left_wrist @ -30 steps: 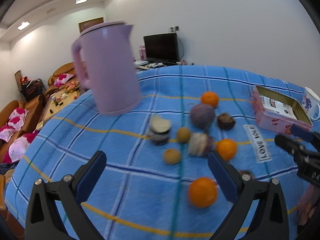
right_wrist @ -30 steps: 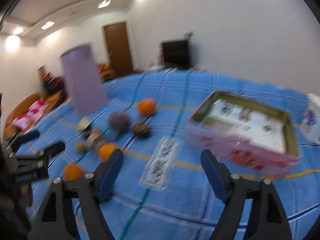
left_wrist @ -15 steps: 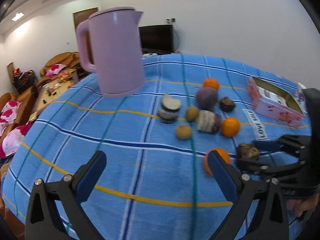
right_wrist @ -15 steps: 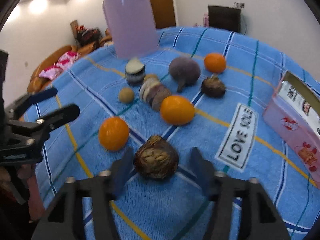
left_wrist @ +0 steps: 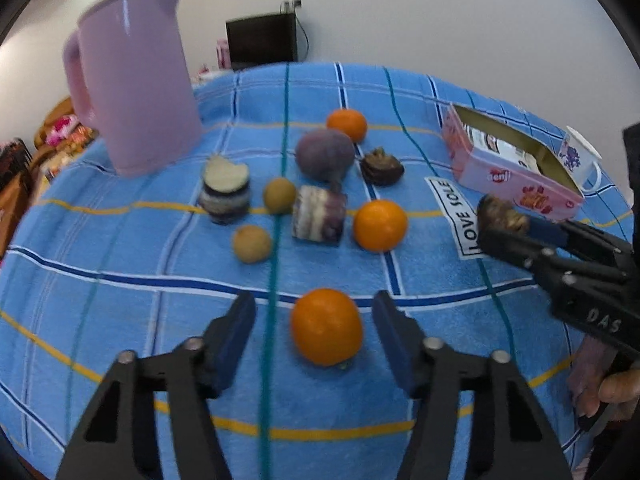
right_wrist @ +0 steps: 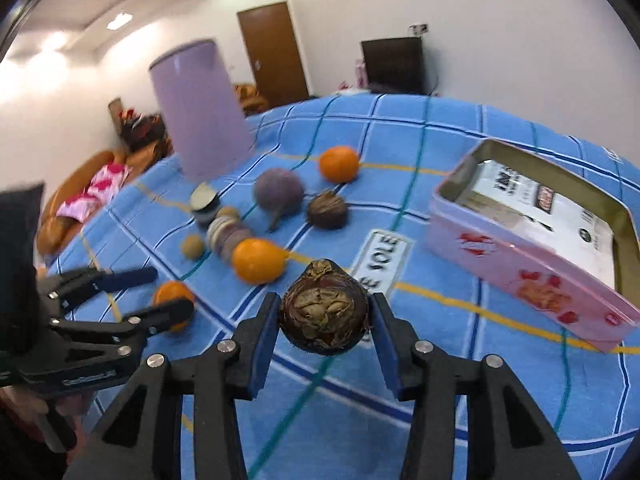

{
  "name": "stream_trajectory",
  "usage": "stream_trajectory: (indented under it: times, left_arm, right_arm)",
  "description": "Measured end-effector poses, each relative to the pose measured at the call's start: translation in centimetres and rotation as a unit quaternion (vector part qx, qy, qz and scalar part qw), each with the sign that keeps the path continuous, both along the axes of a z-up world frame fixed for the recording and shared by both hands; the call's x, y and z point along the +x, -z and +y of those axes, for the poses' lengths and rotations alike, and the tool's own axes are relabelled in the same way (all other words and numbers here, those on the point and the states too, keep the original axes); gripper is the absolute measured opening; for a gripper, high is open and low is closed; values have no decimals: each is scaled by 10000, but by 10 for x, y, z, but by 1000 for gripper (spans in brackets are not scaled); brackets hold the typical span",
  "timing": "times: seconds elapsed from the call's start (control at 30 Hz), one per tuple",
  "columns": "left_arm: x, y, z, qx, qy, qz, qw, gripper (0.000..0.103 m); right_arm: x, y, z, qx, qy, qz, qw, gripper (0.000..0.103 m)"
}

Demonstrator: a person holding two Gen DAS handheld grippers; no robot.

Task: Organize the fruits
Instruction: 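Carry both fruits over the pink tin and open both tools to drop them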

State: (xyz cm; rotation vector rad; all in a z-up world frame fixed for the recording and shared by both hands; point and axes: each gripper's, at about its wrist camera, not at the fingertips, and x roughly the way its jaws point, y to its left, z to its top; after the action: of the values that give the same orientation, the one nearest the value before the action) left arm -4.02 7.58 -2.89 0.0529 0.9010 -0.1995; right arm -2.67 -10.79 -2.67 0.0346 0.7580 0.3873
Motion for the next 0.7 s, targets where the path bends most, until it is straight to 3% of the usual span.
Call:
stream_trajectory:
  times: [0.1,0.27,0.4,0.53,0.7]
  left_arm:
    - [4,11,-4,-6,42,178,9998,40]
    - [1,12,-4,6,63,-39,10000,38]
    - [3,7,-9,19,134,-95,9999,38]
    - [2,-12,-21,-98,377,-430,9983,38]
    - [1,-51,-47,-452,877,-1044,9896,38]
  right_arm:
    - [3,5,-6,187,-8,112,9998,47]
    - [1,3,-11,306,3,101,9995,47]
    - [-8,-8,-14,310,136,-200,9992,47]
    - [-11,-27,-33,329,401,-605,9968,47]
    - [-6,-44,-72,356,862,-823,9922,47]
